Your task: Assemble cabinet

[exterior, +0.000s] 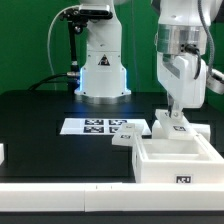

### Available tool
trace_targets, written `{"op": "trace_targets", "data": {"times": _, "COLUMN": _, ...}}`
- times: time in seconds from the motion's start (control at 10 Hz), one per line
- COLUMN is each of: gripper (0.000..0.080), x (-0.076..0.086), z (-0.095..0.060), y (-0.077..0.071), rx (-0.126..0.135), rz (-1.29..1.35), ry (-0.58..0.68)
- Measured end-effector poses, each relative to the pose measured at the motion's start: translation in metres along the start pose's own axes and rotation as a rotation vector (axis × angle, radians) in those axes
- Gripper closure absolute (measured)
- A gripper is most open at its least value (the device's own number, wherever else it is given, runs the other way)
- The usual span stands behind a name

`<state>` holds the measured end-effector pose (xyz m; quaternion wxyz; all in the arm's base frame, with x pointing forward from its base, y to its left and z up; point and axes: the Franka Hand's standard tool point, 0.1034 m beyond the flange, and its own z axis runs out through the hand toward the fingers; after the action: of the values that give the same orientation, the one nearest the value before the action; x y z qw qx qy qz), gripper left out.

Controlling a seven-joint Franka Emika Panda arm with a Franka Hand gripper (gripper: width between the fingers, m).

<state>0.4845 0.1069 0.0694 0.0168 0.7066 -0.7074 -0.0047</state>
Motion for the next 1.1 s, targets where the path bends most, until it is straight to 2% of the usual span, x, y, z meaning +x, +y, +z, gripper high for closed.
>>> {"op": "trace_targets", "data": {"times": 0.3, "gripper": 0.0735, "x": -0.001, "z": 0.002, "y": -0.012, "rx": 0.014, "rz": 0.012, "ry": 0.015}}
{"op": "trace_targets", "data": {"times": 0.9, "gripper": 0.0735, "x": -0.001, "z": 0.002, "y": -0.012, "rx": 0.014, "rz": 0.013, "ry": 0.015}}
{"op": "trace_targets", "data": {"times": 1.1, "gripper": 0.0735, "x": -0.002, "z": 0.002, "y": -0.017, "rx": 0.02, "rz": 0.024, "ry": 0.02}}
